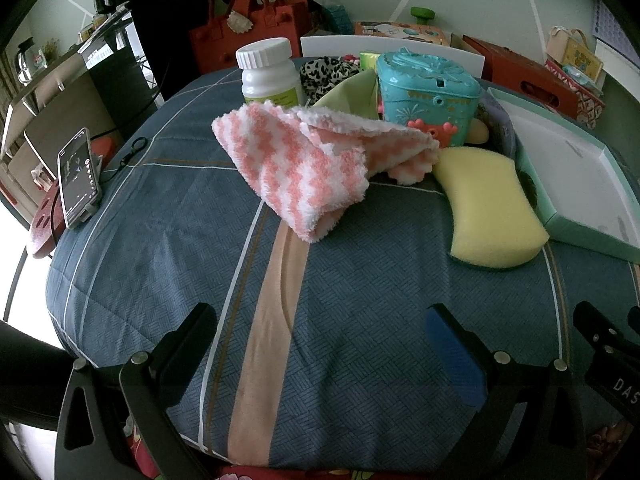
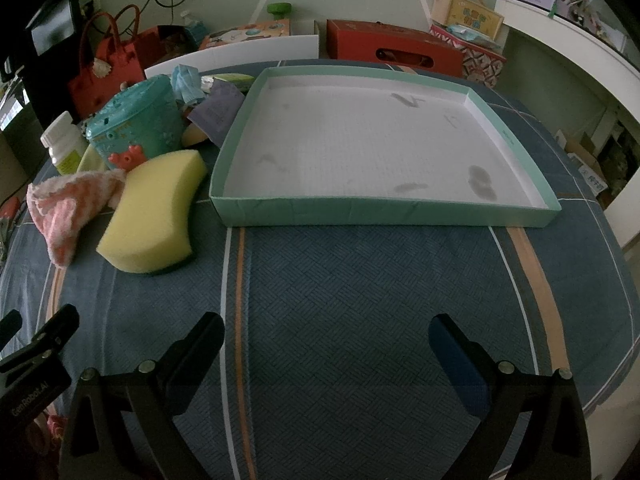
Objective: Organize soft objects
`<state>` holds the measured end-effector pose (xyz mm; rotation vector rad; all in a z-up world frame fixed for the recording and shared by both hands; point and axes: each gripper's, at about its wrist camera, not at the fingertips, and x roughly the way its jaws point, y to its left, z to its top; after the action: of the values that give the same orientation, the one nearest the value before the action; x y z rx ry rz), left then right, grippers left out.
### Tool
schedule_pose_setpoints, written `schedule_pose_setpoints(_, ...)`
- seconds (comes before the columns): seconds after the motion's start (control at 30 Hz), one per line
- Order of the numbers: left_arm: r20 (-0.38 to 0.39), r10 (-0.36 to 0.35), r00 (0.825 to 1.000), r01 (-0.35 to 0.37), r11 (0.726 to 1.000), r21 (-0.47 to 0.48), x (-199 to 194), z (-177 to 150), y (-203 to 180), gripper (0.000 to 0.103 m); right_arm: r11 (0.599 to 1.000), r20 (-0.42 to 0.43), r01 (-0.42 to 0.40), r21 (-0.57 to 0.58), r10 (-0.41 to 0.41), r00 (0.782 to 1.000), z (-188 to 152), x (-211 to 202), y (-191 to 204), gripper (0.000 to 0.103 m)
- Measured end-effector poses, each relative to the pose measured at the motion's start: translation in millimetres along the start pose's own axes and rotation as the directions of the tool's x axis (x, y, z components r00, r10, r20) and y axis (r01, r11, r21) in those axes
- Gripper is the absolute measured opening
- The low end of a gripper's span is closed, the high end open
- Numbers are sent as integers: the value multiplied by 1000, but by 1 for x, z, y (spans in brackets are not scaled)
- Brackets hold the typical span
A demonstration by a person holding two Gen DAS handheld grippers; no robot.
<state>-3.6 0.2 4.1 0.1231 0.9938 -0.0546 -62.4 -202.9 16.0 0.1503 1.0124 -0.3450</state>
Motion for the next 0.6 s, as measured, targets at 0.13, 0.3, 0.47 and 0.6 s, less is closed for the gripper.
schedule_pose_setpoints(0.13,0,1,1000,-1,1000,0,0,0,0,103,1000,-2,2,2,-2,1000,0,1,1,103)
schedule_pose_setpoints(0.3,0,3,1000,-3,1000,3,1,0,-1,103,1000,0,-1,6,1,1000,-1,1,1,103)
schedule_pose_setpoints(0.47,-1,2,1000,-2,1000,3,0,-1,-1,103,1000,1,-2,7,2,1000,-3,1,1,103)
schedule_pose_setpoints(0.6,0,1,1000,-1,1000,2,0,-1,-1,103,1000,1,-3,9,3,1000,-2,1,1,103)
